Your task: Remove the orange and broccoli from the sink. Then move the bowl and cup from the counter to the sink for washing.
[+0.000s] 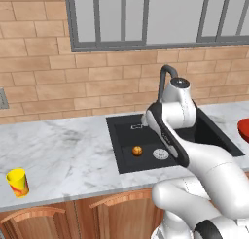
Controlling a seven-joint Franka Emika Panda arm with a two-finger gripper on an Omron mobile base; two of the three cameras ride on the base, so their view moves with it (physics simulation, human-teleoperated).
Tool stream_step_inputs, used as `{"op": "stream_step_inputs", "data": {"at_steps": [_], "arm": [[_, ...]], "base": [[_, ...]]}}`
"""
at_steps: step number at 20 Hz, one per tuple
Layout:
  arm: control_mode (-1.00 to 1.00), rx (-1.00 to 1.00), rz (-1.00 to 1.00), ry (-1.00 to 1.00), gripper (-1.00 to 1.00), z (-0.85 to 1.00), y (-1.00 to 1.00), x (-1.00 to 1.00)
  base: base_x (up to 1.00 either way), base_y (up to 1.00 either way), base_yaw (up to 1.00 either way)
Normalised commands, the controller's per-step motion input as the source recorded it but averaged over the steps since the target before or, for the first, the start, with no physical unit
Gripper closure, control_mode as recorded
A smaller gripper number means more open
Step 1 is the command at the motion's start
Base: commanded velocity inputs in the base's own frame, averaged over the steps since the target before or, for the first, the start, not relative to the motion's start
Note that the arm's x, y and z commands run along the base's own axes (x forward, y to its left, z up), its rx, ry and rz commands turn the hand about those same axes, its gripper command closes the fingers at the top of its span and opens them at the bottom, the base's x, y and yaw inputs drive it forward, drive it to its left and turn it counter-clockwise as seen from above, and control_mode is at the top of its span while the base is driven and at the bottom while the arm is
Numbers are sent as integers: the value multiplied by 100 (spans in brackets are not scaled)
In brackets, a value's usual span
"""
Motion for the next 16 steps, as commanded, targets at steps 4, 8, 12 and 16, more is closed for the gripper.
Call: {"op": "stream_step_inputs", "data": {"at_steps": [4, 8, 12, 16], "arm": [[-100, 0, 0, 5, -100, -27, -11, 5], [-100, 0, 0, 0, -100, -34, -1, 2], [-100, 0, 0, -3, -100, -34, 0, 6], [-100, 0, 0, -6, -100, -34, -2, 8]], "base": [[0, 0, 0], [0, 0, 0], [0, 0, 0], [0, 0, 0]]}}
